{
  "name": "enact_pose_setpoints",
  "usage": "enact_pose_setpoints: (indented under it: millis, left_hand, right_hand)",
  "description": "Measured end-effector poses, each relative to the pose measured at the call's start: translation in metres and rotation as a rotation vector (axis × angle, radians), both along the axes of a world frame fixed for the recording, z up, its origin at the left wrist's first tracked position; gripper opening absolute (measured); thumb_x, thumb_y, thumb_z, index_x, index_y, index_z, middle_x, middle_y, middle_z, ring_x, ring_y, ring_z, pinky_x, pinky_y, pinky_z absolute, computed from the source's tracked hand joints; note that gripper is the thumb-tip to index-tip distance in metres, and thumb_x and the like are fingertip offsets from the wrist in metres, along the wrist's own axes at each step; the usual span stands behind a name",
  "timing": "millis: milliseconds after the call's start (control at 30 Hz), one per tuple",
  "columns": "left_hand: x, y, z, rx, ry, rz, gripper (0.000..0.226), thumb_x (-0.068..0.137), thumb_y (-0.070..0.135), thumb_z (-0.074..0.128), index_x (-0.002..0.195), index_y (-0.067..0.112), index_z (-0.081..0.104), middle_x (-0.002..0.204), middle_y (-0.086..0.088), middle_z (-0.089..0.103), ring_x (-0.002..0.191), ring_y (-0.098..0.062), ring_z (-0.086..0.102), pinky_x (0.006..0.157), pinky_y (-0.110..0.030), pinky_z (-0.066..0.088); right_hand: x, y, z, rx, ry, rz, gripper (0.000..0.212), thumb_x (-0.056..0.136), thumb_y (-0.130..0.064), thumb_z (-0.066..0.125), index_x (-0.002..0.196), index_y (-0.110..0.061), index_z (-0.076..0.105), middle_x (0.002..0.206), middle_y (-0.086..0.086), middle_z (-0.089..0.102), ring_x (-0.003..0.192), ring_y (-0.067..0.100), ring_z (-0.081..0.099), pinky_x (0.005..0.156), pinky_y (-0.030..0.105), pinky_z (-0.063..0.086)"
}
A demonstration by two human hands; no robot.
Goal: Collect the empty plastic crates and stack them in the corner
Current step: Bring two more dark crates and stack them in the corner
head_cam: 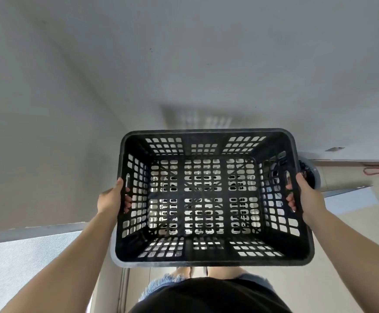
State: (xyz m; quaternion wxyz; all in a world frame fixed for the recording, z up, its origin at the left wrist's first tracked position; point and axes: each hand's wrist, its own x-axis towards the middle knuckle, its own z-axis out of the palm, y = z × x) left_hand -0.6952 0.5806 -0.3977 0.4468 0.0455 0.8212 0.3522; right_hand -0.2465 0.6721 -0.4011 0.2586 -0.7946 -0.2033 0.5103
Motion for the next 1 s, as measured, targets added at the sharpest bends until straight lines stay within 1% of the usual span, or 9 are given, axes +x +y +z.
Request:
enact_pose_setpoints:
  millis: [133, 433, 600, 700, 867, 1000]
  left_hand:
    - [-0.001, 0.005, -0.001, 0.007, 0.0, 0.003, 0.045, 0.093, 0.046, 0.053, 0.077, 0.005, 0.062, 0.062, -0.011, 0.055, 0.049, -0.024, 0.046, 0.048, -0.032, 0.04]
    - [-0.004, 0.012, -0.004, -0.043, -0.049, -0.013, 0.045, 0.091, 0.047, 0.056, 0.076, 0.004, 0.06, 0.061, -0.011, 0.054, 0.044, -0.023, 0.044, 0.045, -0.029, 0.038]
    - [-0.005, 0.004, -0.004, -0.035, 0.005, -0.002, 0.044, 0.091, 0.045, 0.056, 0.075, 0.004, 0.061, 0.062, -0.011, 0.055, 0.046, -0.023, 0.045, 0.045, -0.029, 0.038]
    - [-0.003, -0.002, -0.001, -0.028, 0.052, 0.019, 0.044, 0.092, 0.043, 0.055, 0.074, 0.004, 0.061, 0.062, -0.011, 0.056, 0.047, -0.024, 0.046, 0.046, -0.031, 0.04]
    - [0.001, -0.007, 0.0, -0.021, 0.042, 0.03, 0.044, 0.092, 0.043, 0.056, 0.073, 0.004, 0.061, 0.062, -0.012, 0.055, 0.046, -0.024, 0.046, 0.045, -0.03, 0.039]
    - [0.009, -0.001, 0.003, 0.008, 0.029, 0.013, 0.043, 0.091, 0.043, 0.057, 0.073, 0.004, 0.061, 0.062, -0.012, 0.057, 0.045, -0.024, 0.046, 0.045, -0.029, 0.039]
  right_hand:
    - [-0.003, -0.001, 0.004, 0.032, -0.051, -0.004, 0.052, 0.091, -0.057, 0.05, 0.083, -0.007, 0.064, 0.06, 0.009, 0.052, 0.048, 0.02, 0.044, 0.046, 0.028, 0.034]
    - [0.001, -0.002, 0.012, 0.019, -0.043, -0.022, 0.052, 0.087, -0.058, 0.054, 0.077, -0.008, 0.063, 0.058, 0.009, 0.052, 0.047, 0.019, 0.045, 0.046, 0.027, 0.034]
    - [-0.004, -0.023, 0.004, 0.018, -0.024, -0.076, 0.05, 0.087, -0.056, 0.056, 0.075, -0.008, 0.062, 0.057, 0.009, 0.051, 0.045, 0.019, 0.044, 0.044, 0.025, 0.032]
    - [-0.009, -0.025, 0.006, 0.042, -0.012, -0.071, 0.048, 0.089, -0.054, 0.056, 0.075, -0.007, 0.062, 0.053, 0.008, 0.053, 0.043, 0.019, 0.045, 0.041, 0.024, 0.033]
    - [-0.007, -0.021, 0.011, 0.051, -0.048, -0.051, 0.049, 0.089, -0.053, 0.056, 0.076, -0.007, 0.062, 0.057, 0.01, 0.054, 0.046, 0.019, 0.046, 0.043, 0.025, 0.035]
    - [0.002, -0.019, 0.016, 0.069, -0.067, -0.082, 0.05, 0.087, -0.055, 0.057, 0.071, -0.008, 0.062, 0.047, 0.006, 0.053, 0.043, 0.019, 0.046, 0.042, 0.024, 0.034]
